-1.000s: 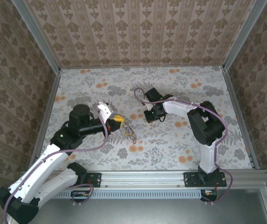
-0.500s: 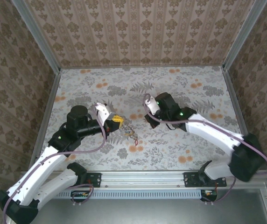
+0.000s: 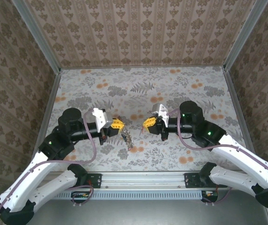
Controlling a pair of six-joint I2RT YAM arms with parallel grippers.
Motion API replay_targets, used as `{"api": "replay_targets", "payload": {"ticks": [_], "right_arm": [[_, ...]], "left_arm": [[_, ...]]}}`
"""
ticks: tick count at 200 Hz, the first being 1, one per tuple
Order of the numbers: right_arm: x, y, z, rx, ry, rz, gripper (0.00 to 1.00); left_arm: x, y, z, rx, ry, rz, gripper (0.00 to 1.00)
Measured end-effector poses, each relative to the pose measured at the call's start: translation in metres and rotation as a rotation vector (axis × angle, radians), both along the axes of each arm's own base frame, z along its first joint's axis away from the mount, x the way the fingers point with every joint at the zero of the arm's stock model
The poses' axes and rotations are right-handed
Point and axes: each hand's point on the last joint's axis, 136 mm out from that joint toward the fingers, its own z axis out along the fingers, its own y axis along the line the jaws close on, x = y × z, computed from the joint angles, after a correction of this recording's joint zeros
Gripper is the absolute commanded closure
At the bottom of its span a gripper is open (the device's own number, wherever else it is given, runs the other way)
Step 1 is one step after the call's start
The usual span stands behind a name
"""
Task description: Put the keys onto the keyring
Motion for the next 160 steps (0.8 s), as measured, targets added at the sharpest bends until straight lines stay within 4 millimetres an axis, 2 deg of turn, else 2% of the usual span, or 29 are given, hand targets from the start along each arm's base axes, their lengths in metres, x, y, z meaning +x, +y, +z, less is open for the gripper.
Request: {"api": "replay_targets", "payload": {"ticks": [56,160], "right_arm": [[-0.012,0.013,0.003,0.028,-0.001,0.090,1.00],[-0.020,0.032,0.005,0.051,-0.020,0.152,1.00]], "left_arm": [[-0.008,-0.009,-0.016,0.047,0.053,-0.077,1.00],[-0.011,-0.012,-0.020,0.052,0.069,-0.115,1.00]]}}
